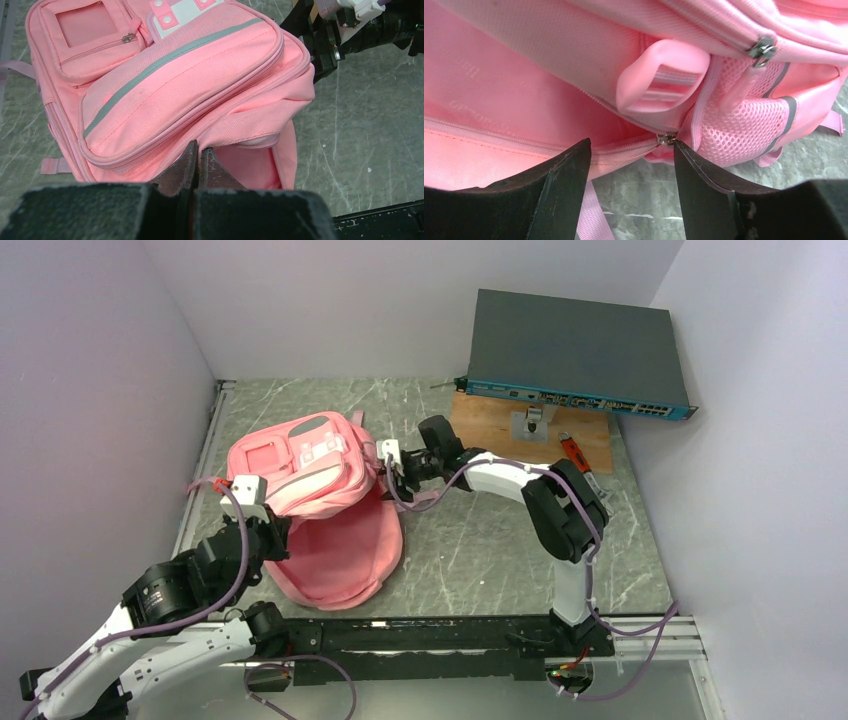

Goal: Pack the student bag
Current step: Zip the student bag at the center of the board.

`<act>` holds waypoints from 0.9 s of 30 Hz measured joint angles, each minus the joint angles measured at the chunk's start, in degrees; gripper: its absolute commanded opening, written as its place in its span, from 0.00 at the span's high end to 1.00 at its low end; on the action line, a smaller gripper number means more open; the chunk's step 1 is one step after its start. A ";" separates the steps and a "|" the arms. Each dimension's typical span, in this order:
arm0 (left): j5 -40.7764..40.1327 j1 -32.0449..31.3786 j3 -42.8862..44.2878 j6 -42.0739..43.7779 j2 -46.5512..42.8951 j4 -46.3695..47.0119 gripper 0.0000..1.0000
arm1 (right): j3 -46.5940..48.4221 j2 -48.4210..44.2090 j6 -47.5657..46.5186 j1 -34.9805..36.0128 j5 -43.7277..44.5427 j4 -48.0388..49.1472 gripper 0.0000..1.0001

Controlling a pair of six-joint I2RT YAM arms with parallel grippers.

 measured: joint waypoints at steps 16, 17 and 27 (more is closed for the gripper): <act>0.04 0.00 0.00 0.13 0.17 0.22 1.00 | 0.83 0.31 -0.52 0.46 2.36 -1.05 0.33; 0.04 0.00 0.00 0.13 0.17 0.24 1.00 | 0.83 0.31 -0.59 0.68 3.17 -1.05 0.33; 0.07 0.00 -0.02 0.15 0.17 0.31 1.00 | 0.94 -0.20 -2.91 3.43 10.99 -1.18 0.33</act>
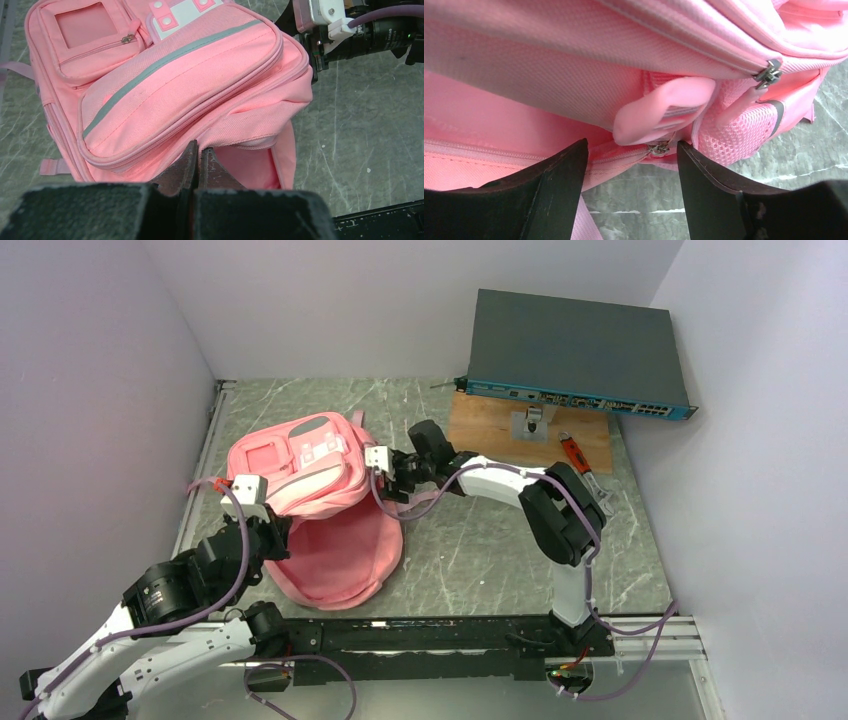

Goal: Pack the student bag
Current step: Zip the student bag at the center of the board.

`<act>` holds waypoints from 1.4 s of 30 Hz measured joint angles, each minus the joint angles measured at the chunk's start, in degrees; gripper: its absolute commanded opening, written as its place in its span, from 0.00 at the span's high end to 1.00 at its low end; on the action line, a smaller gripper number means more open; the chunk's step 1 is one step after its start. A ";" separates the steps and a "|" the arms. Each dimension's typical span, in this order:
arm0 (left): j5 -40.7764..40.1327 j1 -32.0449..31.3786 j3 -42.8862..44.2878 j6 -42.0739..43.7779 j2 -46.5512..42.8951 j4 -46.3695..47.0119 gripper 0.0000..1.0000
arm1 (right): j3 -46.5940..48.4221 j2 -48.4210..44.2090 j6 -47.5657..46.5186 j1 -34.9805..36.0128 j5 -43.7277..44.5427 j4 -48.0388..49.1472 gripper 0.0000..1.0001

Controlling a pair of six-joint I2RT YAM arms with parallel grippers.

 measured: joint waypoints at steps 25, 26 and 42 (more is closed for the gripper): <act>1.07 0.00 -1.97 -0.02 1.46 0.94 1.00 | 2.47 3.52 -1.18 -4.39 -15.52 -8.13 0.77; 1.16 0.00 -2.19 -0.07 1.46 0.94 1.00 | 2.27 3.52 -1.05 -4.42 -15.52 -7.98 0.75; 1.70 0.00 -3.56 -0.57 2.14 1.27 1.00 | -7.74 0.35 11.45 -4.20 -11.08 7.93 0.57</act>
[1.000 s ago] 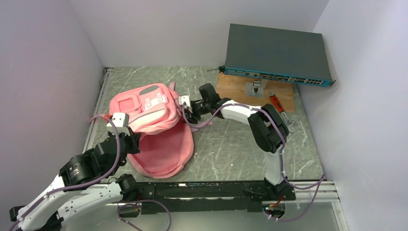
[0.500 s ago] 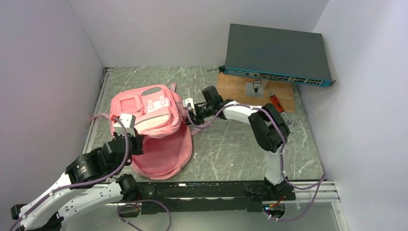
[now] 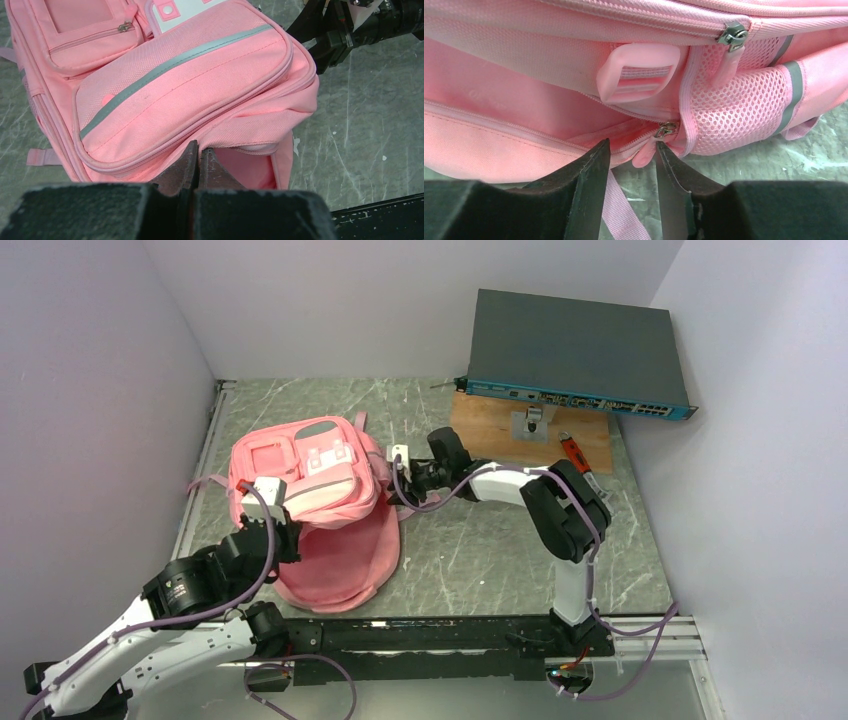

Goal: Pack the student bag
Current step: Zip the student bag at the center of the board.

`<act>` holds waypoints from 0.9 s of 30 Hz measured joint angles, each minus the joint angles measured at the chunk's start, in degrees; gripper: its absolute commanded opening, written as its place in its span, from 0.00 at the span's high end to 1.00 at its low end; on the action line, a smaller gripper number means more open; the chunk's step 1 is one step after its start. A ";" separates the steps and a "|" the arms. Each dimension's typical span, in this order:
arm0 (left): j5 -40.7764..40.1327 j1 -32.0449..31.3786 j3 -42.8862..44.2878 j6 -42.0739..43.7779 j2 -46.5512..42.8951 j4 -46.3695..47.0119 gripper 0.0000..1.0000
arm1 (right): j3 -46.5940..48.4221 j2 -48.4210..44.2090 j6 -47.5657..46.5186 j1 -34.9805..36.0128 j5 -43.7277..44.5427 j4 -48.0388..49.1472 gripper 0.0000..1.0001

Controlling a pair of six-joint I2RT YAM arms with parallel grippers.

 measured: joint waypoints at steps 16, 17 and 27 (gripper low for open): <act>0.00 0.00 -0.39 -0.81 -0.15 -0.02 1.00 | 1.49 2.45 7.17 -1.90 -3.56 1.66 0.49; 0.00 0.00 -0.42 -0.87 -0.33 0.00 1.00 | 1.86 3.04 8.35 -2.05 -4.31 1.66 0.51; 0.00 0.00 -0.68 -0.92 -0.81 0.15 1.00 | -0.90 4.66 22.91 -2.64 -8.96 12.57 0.72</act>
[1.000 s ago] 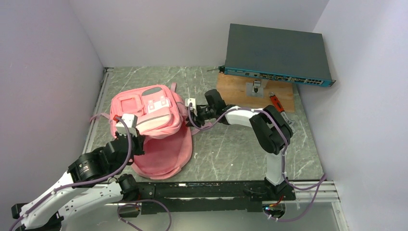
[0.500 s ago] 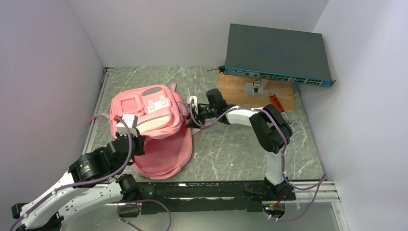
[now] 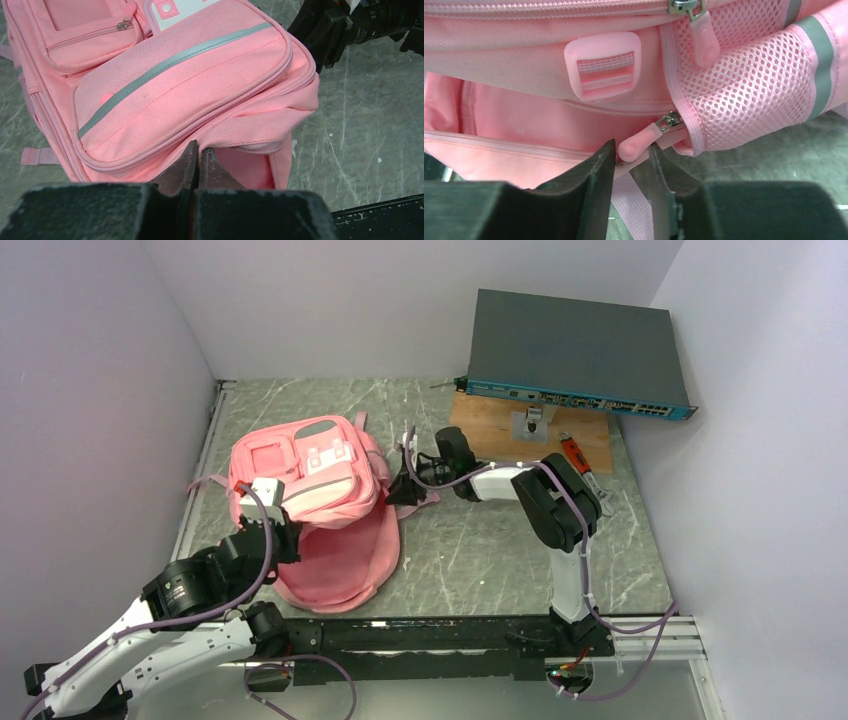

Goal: Pack the student bag
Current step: Zip the student bag at the center of the board.

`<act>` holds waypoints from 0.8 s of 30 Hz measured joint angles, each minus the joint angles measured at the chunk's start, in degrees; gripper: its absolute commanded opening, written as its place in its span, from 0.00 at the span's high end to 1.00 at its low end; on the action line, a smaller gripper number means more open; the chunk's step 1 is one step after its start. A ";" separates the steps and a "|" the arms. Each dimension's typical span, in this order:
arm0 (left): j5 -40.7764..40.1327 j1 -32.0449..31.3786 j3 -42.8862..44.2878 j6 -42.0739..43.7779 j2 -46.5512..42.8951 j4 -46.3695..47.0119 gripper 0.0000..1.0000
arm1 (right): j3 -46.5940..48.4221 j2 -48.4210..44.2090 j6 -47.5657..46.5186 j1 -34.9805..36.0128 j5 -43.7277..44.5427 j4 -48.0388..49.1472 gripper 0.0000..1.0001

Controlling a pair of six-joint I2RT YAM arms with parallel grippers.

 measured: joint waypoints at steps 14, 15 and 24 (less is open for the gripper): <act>0.26 0.02 -0.61 0.02 0.26 0.96 1.00 | -3.63 3.67 31.39 -1.84 -1.53 20.74 0.82; 0.35 0.00 -0.61 0.02 0.33 0.96 1.00 | -3.63 3.76 32.20 -1.84 -1.44 20.94 0.80; 0.74 0.02 -0.68 0.02 0.50 0.96 1.00 | -1.95 3.65 29.33 -0.70 2.21 14.49 0.69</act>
